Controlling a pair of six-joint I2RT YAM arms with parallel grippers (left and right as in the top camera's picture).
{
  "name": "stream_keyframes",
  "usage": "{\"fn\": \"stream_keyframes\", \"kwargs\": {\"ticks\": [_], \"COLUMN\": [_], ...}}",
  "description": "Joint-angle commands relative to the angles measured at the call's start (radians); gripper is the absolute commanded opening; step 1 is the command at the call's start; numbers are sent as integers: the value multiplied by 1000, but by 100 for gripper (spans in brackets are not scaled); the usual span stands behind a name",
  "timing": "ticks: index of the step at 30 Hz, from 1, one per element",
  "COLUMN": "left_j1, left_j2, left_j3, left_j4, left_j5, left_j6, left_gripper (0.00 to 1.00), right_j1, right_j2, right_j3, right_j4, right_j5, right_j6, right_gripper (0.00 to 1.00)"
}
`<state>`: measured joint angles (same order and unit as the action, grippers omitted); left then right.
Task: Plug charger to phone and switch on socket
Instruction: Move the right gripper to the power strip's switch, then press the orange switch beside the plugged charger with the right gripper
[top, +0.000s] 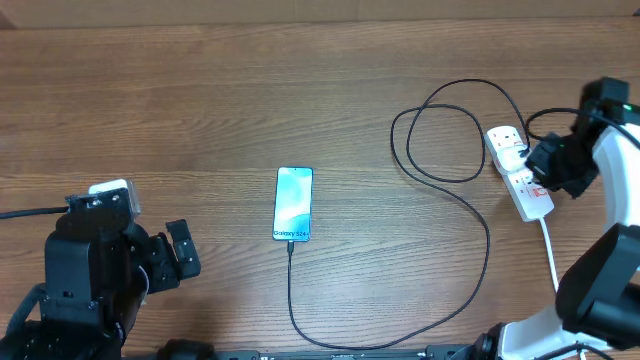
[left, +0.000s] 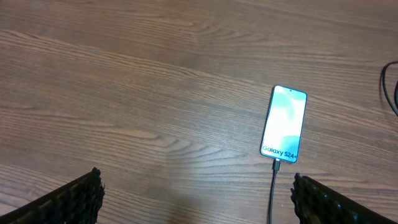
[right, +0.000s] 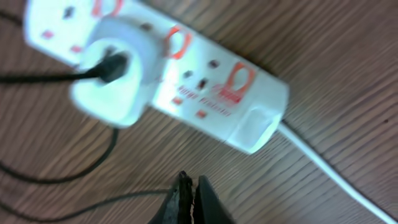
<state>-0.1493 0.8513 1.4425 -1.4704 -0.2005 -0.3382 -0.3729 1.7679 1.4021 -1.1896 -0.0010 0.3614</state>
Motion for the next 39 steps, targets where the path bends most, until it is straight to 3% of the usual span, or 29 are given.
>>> {"fn": "stream_keyframes", "kwargs": {"ticks": [1, 23, 39], "left_j1": [-2, -2, -2], "left_j2": [-30, -328, -385], "left_j3": [-6, -6, -7], "left_j4": [0, 0, 0], "left_j5": [-20, -19, -20], "left_j6": [2, 1, 2], "left_gripper": [100, 100, 100], "right_j1": [-37, -42, -87], "right_j2": [61, 109, 209], "right_j3": [6, 51, 88], "right_j4": [17, 103, 126], "right_j5": [-35, -176, -158], "right_j6": [-27, 24, 31], "right_gripper": [4, 4, 4]}}
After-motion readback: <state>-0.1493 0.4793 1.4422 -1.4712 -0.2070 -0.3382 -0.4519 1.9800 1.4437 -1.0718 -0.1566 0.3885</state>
